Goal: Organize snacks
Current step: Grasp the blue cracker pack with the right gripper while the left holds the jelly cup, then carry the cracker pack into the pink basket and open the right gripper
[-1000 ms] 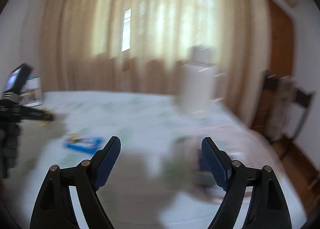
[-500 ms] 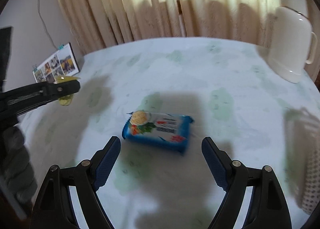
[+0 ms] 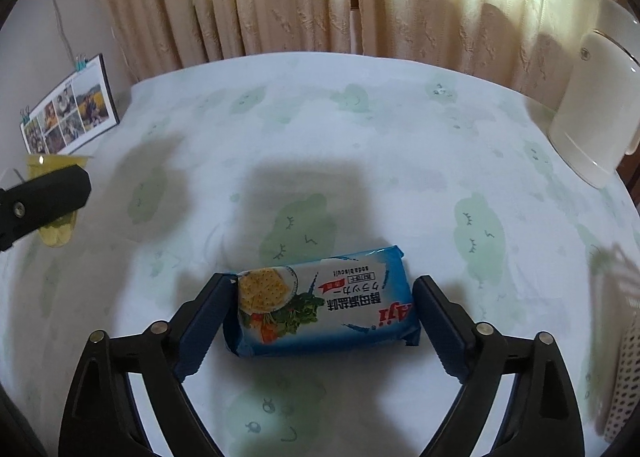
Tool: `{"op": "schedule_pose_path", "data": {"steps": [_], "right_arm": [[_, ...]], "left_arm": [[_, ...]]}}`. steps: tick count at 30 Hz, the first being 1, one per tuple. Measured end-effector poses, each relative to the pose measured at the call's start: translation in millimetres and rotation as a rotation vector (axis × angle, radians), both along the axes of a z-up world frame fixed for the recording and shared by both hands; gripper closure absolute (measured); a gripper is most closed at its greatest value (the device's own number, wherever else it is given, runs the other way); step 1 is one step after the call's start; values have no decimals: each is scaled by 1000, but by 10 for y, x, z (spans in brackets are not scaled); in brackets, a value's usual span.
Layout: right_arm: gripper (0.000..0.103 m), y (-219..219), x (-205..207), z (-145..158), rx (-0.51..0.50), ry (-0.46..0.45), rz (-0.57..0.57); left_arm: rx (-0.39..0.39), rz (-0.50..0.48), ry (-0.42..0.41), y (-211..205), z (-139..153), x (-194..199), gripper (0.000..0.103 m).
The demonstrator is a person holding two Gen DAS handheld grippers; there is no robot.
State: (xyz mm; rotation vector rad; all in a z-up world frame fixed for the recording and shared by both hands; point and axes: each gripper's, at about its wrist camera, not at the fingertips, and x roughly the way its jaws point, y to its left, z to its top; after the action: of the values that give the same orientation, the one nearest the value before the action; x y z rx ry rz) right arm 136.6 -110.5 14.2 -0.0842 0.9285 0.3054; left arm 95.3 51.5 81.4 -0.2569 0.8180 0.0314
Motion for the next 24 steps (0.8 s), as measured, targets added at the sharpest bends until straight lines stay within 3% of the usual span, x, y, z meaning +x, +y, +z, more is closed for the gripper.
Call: {"op": "schedule_pose_path", "data": {"steps": [6, 10, 18, 24], "right_arm": [[5, -36, 39, -61, 39, 38, 38], [5, 84, 5, -93, -46, 29, 78], [16, 33, -75, -51, -34, -9, 50], [17, 4, -263, 73, -29, -72, 64]], "left_arm": [[2, -2, 4, -13, -9, 5, 72], [2, -5, 5, -33, -15, -5, 72], [-6, -9, 1, -18, -2, -19, 72], [-4, -21, -4, -59, 10, -25, 72]]}}
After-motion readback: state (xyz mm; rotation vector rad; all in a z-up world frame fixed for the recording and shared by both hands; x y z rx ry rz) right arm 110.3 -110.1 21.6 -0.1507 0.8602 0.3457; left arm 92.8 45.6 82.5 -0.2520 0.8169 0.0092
